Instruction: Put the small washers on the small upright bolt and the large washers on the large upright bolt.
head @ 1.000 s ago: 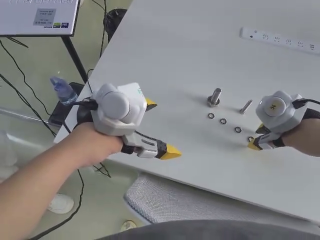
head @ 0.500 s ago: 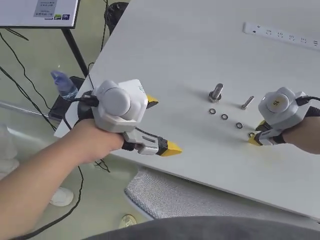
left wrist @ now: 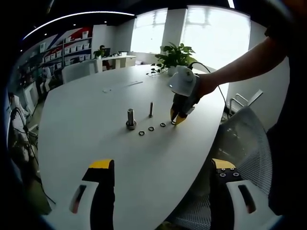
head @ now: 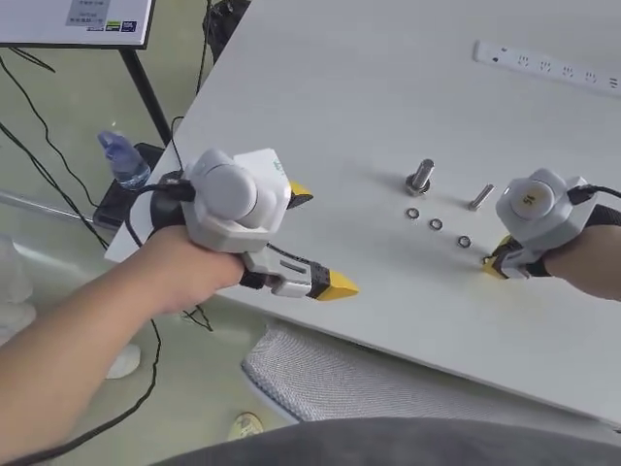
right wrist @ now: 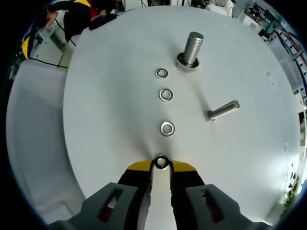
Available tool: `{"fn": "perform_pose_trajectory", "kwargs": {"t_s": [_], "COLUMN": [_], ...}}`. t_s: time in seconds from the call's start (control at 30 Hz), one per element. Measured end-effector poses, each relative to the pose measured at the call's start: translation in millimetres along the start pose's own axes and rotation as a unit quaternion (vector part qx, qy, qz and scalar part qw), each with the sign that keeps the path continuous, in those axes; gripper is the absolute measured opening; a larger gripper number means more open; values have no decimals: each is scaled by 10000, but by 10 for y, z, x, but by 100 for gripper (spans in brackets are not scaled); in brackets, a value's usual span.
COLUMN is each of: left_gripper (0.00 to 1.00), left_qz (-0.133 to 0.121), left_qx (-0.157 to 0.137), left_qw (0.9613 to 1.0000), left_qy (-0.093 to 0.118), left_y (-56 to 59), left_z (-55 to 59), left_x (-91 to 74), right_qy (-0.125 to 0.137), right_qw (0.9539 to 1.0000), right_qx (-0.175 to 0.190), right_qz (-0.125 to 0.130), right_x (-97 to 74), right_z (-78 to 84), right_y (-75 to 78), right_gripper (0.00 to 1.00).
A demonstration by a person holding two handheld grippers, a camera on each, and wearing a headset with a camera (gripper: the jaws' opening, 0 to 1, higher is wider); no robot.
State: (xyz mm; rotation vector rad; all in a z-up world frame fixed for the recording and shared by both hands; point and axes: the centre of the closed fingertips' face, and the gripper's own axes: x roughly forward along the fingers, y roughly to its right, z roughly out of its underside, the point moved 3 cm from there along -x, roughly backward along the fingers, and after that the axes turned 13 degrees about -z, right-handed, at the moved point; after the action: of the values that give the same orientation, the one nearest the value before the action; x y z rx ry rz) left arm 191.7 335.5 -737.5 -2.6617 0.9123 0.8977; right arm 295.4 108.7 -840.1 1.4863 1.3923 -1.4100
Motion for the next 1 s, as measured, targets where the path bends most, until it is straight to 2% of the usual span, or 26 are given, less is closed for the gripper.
{"fn": "perform_pose_trajectory", "kwargs": {"t_s": [0.23, 0.43, 0.63, 0.73, 1.0], "left_gripper": [80, 80, 79, 79, 80], "left_qz": [2, 3, -13, -14, 3], "left_qx": [1, 14, 41, 36, 29], "left_qw": [10000, 10000, 10000, 10000, 10000], "left_qy": [9, 2, -10, -14, 39], "left_y": [5, 31, 23, 17, 9], "left_z": [-4, -10, -28, -33, -90], "left_x": [-1, 11, 12, 11, 18], "right_qy": [-185, -327, -180, -189, -180], "right_qw": [9998, 9994, 9998, 9996, 9997], "right_qx": [-117, -58, 81, 152, 85], "right_qz": [1, -17, -89, -140, -172], "right_x": [14, 45, 22, 14, -119], "right_z": [-8, -6, 12, 19, -38], "right_y": [-9, 24, 15, 18, 24], "right_gripper": [13, 12, 12, 12, 12]}}
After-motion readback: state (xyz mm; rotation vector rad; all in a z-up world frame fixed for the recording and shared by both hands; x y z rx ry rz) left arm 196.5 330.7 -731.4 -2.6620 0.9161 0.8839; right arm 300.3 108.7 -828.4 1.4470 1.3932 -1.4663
